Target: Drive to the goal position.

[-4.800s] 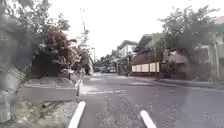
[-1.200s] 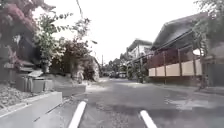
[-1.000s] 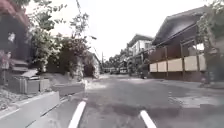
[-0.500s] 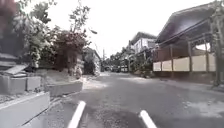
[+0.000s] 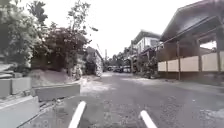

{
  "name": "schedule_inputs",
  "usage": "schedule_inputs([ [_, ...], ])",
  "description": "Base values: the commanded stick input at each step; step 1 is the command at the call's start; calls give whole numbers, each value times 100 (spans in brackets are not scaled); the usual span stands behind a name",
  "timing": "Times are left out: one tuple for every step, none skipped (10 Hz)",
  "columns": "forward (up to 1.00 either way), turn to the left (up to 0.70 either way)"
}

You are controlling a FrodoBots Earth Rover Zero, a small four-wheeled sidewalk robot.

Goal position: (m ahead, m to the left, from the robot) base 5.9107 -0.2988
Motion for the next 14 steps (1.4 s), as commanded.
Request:
schedule_inputs([
  [85,0],
  [85,0],
  [85,0],
  [85,0],
  [85,0],
  [85,0],
  [85,0],
  [85,0],
  [85,0],
  [85,0],
  [85,0],
  [85,0],
  [85,0],
  [85,0],
])
